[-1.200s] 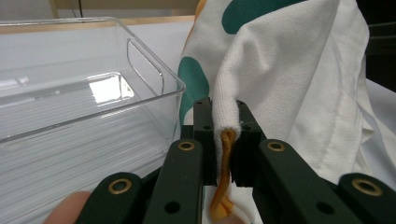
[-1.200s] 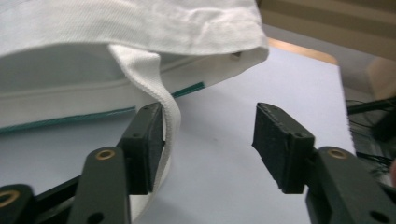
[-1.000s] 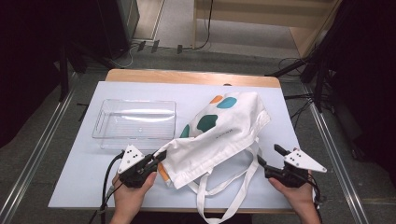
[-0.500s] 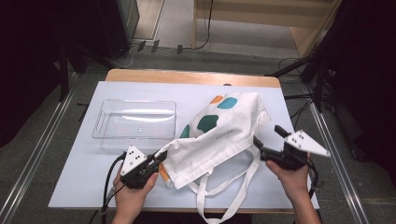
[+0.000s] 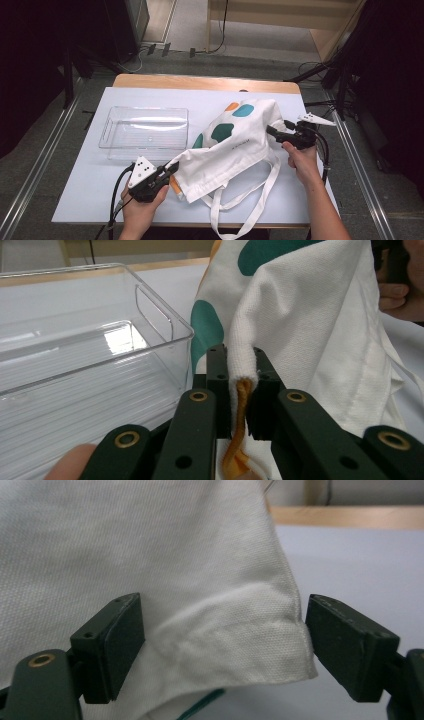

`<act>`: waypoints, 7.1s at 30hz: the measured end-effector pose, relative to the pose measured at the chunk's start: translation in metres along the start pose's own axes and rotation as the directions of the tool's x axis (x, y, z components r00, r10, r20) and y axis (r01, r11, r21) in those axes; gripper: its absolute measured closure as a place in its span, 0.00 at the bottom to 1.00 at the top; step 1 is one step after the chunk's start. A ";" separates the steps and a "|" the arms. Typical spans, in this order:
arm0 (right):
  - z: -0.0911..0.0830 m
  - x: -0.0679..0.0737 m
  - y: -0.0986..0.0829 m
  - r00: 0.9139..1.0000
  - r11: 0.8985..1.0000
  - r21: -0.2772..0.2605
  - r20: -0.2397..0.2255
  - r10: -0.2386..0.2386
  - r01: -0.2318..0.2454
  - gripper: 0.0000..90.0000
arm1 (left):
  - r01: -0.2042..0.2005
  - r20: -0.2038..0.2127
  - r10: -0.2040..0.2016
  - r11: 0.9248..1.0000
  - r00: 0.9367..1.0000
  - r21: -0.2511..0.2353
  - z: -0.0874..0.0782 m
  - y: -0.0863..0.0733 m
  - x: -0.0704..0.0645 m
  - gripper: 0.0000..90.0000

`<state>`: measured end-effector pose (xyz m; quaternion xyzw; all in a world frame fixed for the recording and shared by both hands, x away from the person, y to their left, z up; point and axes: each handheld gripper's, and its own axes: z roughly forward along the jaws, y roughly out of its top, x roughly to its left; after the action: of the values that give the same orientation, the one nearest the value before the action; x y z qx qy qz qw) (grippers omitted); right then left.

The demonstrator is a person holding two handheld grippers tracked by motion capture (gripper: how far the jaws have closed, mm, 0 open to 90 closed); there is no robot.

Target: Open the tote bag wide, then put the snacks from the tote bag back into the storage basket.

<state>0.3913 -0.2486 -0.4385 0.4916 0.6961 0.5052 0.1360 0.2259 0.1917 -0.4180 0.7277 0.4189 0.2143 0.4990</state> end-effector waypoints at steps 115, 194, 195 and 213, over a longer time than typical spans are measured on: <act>-0.141 0.001 -0.072 0.906 0.956 -0.280 0.422 0.038 0.090 0.45 | -0.042 0.174 0.008 0.981 0.985 0.188 0.125 0.015 -0.098 0.95; -0.116 0.114 -0.093 1.000 0.982 -0.188 0.014 -0.028 0.030 0.97 | -0.116 0.280 0.057 0.973 0.958 0.199 0.138 0.003 -0.181 0.51; -0.116 0.115 -0.093 1.000 0.982 -0.190 0.005 -0.025 0.025 0.97 | -0.132 0.280 0.071 0.970 0.957 0.204 0.139 0.002 -0.182 0.60; -0.136 0.099 -0.120 0.997 0.986 -0.152 0.025 -0.068 0.071 0.64 | -0.130 0.271 0.099 0.986 0.957 0.100 0.116 0.039 -0.149 1.00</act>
<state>0.1852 -0.2451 -0.4470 0.4600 0.6706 0.5473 0.1979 0.2434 -0.0004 -0.4143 0.8007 0.3172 0.1186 0.4941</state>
